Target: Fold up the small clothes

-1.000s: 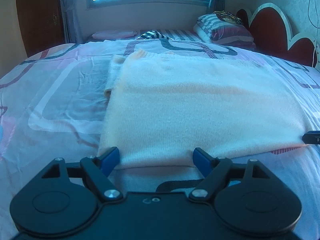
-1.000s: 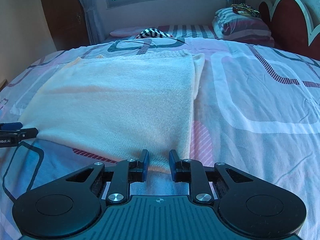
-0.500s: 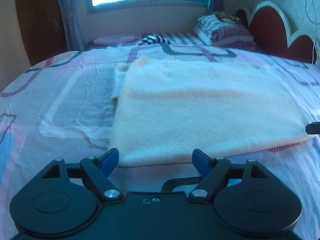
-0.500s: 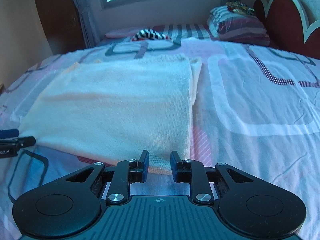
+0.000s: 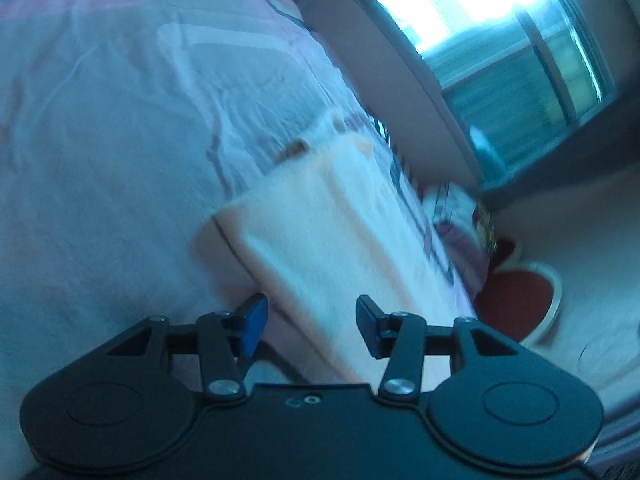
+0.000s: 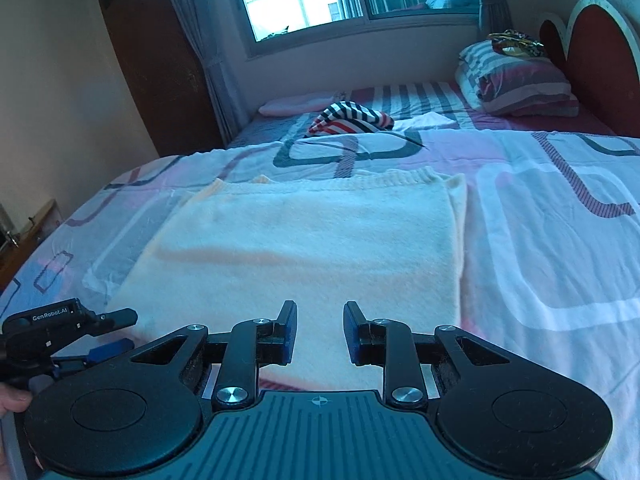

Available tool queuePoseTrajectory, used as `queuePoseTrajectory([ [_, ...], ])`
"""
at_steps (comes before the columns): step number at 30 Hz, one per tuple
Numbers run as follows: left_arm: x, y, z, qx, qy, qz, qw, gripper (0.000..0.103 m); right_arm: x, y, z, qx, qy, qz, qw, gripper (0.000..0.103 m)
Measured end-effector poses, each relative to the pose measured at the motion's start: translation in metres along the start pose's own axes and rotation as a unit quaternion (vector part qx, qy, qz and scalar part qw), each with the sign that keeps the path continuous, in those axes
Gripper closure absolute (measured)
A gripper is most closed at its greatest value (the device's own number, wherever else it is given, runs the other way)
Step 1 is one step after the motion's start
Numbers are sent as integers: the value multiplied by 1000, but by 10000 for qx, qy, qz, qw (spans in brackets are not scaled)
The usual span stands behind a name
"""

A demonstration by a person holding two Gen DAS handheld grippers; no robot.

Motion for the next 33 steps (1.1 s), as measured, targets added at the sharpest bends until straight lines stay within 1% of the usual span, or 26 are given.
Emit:
queuePoseTrajectory([
  [2, 3, 4, 3, -69, -158, -117, 9998, 56, 2, 9, 0, 76, 38, 29, 10000, 77],
  [6, 12, 16, -1, -60, -198, -286, 9994, 56, 8, 34, 1, 239, 70, 72, 9997, 77],
  [7, 15, 19, -1, -57, -225, -313, 9992, 56, 8, 34, 1, 239, 70, 72, 9997, 77],
  [9, 17, 23, -2, -27, -267, -356, 9990, 57, 14, 52, 4, 332, 105, 55, 9994, 77],
  [10, 19, 24, -3, -19, -284, -383, 9989, 57, 17, 58, 5, 383, 120, 17, 9992, 81],
  [11, 21, 26, -4, -4, -280, -411, 9988, 58, 20, 65, 7, 428, 126, -3, 9990, 95],
  [13, 24, 30, -9, 59, -230, -474, 9986, 59, 26, 77, 11, 403, 129, -17, 9991, 99],
  [14, 25, 33, -11, 108, -201, -490, 9985, 62, 30, 84, 13, 406, 142, -10, 9991, 100],
  [16, 27, 37, -11, 278, -195, -472, 9983, 82, 34, 97, 15, 407, 152, 25, 9991, 100],
  [17, 28, 41, -7, 303, -284, -405, 9983, 98, 35, 102, 16, 391, 149, 57, 9991, 100],
  [19, 30, 41, 3, 138, -566, -383, 9976, 97, 35, 111, 17, 386, 150, 106, 9991, 100],
  [21, 29, 27, -1, -74, -426, -566, 9975, 98, 35, 115, 19, 409, 145, 131, 9990, 100],
  [23, 26, 17, -5, -160, -217, -666, 9974, 98, 33, 119, 18, 417, 129, 154, 9989, 100],
  [25, 25, 21, -1, -33, -279, -568, 9980, 96, 29, 127, 15, 339, 147, 296, 9989, 100],
  [27, 27, 29, 8, 135, -420, -463, 9979, 92, 24, 136, 11, 308, 196, 459, 9983, 100],
  [29, 30, 31, 14, 5, -635, -474, 9969, 91, 22, 136, 11, 311, 149, 419, 9985, 100],
  [31, 33, 34, 11, 71, -523, -458, 9976, 92, 21, 136, 8, 340, 227, 405, 9983, 100],
  [32, 34, 36, 8, 120, -430, -415, 9981, 97, 22, 137, 6, 358, 289, 398, 9981, 100],
  [33, 36, 36, 5, 146, -355, -396, 9985, 97, 22, 137, 6, 367, 322, 396, 9980, 101],
])
Point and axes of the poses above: each gripper's, at about its wrist camera, not at the fingertips, and y roughly the way its jaws point, z to its left, x to its top, the point moved 3 cm from there along y, roughly the way its jaws point, and after that the axes turned 5 degrees about x, right-handed, at the moved point
